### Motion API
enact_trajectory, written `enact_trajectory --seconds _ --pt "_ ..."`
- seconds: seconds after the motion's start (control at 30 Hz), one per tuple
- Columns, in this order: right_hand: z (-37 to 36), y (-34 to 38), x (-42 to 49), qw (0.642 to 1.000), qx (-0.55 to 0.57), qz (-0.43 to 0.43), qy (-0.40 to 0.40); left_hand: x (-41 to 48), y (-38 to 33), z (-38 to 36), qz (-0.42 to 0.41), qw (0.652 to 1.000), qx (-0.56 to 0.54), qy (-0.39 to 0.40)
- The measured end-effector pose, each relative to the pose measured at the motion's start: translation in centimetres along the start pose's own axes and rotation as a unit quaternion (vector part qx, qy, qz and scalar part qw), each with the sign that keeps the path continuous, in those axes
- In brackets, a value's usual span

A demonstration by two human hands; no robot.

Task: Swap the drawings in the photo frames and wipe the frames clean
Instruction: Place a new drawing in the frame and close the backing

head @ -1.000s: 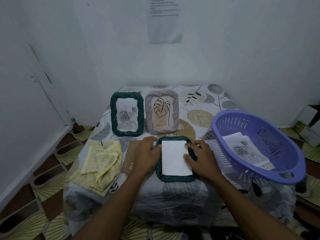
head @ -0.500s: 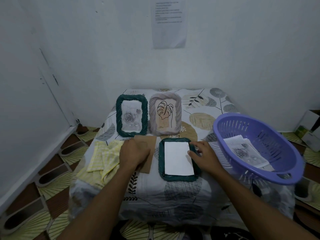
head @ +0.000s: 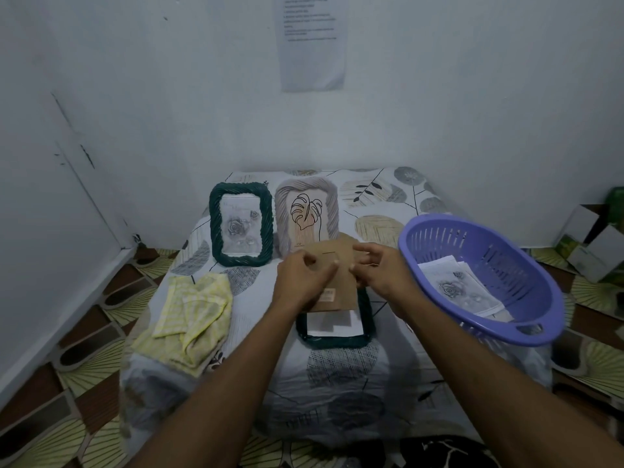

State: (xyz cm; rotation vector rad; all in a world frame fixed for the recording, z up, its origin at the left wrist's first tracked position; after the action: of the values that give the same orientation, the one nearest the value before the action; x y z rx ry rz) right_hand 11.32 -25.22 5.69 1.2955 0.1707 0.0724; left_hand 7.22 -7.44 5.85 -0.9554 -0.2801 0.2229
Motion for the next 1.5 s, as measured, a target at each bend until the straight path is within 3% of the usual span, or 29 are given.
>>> enact_trajectory --seconds 0.37,0.73,1.0,1.13,1.37,1.5 --pt "0.2 -3.1 0.1 0.997 -0.081 -0.007 0.003 -1.3 2.0 0.2 -0.108 0.993 0.02 0.039" --pt "-0.4 -3.4 -0.3 0.988 -0.151 0.023 -0.003 -1.4 4.2 -0.2 -0.124 0.989 0.071 0.033" --pt "-1.4 -3.1 -0.1 0.947 -0.311 0.08 0.015 -1.6 5.1 -1.5 -0.122 0.977 0.163 0.055" --pt "-2.5 -3.4 -0.3 0.901 -0.412 0.127 0.035 -2.2 4.3 -1.9 -0.168 0.957 0.231 0.055" --pt "-2.2 -4.1 -0.2 0.897 -0.419 0.139 0.018 -2.1 4.6 -2.2 -0.172 0.951 0.251 0.061" --pt "-1.6 -3.9 0.3 0.914 -0.385 0.132 -0.012 -1.5 4.5 -2.3 -0.168 0.957 0.228 0.063"
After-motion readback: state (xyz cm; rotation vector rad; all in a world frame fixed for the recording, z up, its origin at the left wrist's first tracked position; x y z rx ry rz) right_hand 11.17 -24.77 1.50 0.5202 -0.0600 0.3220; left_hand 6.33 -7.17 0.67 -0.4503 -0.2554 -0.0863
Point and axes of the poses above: each hand's wrist, its own x-axis towards the middle knuckle, its own z-axis out of the back of the hand, y = z × x, the point moved 10 cm from there along x, towards the middle knuckle, and after that the axes turned 4 degrees about -z, right-handed, at the moved point
